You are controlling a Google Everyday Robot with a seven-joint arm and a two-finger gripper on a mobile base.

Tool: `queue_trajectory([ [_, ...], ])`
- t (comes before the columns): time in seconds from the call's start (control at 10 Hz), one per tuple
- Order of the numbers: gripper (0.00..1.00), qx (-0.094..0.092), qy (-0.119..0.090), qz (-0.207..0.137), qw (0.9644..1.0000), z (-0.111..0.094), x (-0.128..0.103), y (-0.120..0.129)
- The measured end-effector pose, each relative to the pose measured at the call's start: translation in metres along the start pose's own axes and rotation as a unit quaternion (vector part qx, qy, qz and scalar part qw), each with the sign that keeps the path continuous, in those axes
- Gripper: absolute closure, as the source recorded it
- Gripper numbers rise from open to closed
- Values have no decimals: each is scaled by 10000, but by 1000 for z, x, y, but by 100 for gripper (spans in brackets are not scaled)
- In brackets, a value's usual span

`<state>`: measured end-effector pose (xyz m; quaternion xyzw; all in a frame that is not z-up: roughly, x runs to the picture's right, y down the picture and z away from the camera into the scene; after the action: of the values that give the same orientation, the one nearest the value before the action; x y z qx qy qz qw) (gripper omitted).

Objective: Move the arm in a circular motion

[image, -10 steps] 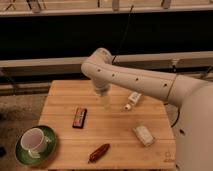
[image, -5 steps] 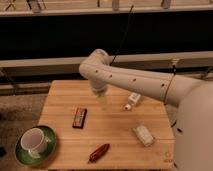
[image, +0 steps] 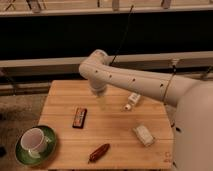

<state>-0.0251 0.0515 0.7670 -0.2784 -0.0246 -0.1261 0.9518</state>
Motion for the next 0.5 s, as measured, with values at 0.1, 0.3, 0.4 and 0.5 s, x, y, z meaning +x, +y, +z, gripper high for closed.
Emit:
queue_trajectory([
  [0.1, 20, -5, -30, 50, 10000, 1, -2, 1],
  [0.3, 20, 1, -65, 152, 9999, 3, -3, 1],
  [0.4, 20, 18, -64, 176, 9998, 3, -2, 1],
  [0.5, 20, 10, -100, 219, 9997, 4, -4, 2],
])
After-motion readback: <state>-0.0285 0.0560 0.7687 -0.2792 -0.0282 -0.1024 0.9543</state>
